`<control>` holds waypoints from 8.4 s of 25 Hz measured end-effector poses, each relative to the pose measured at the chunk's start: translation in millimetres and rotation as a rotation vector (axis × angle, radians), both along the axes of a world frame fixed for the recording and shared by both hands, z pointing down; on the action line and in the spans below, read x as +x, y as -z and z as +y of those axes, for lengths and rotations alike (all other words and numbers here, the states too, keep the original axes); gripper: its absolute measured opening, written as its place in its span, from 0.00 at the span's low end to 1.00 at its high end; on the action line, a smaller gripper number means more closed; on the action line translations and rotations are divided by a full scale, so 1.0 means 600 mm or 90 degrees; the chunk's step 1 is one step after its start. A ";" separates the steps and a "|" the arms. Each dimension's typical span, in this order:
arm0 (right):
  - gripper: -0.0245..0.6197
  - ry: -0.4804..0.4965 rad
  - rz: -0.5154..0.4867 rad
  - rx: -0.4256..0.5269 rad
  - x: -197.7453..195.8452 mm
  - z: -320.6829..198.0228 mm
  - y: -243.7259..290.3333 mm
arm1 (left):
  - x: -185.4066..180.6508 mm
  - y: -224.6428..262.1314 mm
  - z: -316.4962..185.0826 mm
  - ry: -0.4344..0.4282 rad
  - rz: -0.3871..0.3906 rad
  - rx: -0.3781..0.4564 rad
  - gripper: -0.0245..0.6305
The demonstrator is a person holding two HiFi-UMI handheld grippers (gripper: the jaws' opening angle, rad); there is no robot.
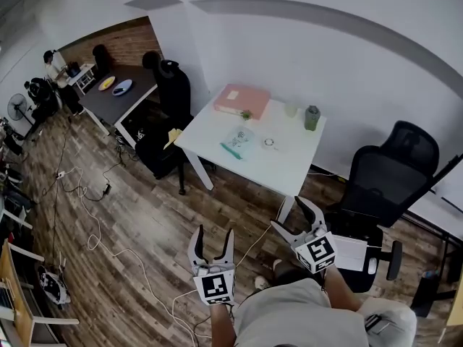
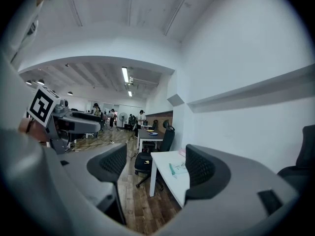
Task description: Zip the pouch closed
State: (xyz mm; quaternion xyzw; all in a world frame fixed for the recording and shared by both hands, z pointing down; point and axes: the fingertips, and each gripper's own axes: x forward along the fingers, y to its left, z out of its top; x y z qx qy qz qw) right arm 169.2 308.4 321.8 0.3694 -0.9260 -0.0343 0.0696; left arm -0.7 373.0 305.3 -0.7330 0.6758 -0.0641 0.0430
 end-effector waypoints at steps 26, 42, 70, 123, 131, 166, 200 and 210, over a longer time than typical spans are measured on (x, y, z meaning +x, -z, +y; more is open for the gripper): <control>0.62 0.012 -0.004 -0.013 -0.078 -0.316 -0.010 | -0.078 -0.012 -0.306 0.008 -0.009 -0.018 0.51; 0.60 0.036 -0.020 -0.031 -0.098 -0.483 -0.019 | -0.076 -0.006 -0.466 0.027 -0.029 -0.027 0.51; 0.55 -0.083 0.034 -0.094 -0.250 -0.720 -0.104 | -0.239 -0.105 -0.757 -0.098 0.017 -0.075 0.49; 0.19 0.150 0.325 -0.408 -0.243 -0.645 -0.589 | -0.021 -0.601 -0.734 -0.286 0.029 -0.490 0.33; 0.06 0.166 0.300 -0.436 -0.254 -0.641 -0.608 | -0.007 -0.619 -0.730 -0.298 0.015 -0.502 0.32; 0.04 0.160 0.300 -0.443 -0.260 -0.631 -0.603 | -0.006 -0.645 -0.736 -0.368 -0.039 -0.531 0.03; 0.04 0.090 0.344 -0.427 -0.242 -0.655 -0.584 | -0.040 -0.630 -0.770 -0.317 -0.036 -0.527 0.04; 0.04 0.081 0.345 -0.426 -0.239 -0.660 -0.581 | -0.057 -0.625 -0.783 -0.312 -0.031 -0.525 0.04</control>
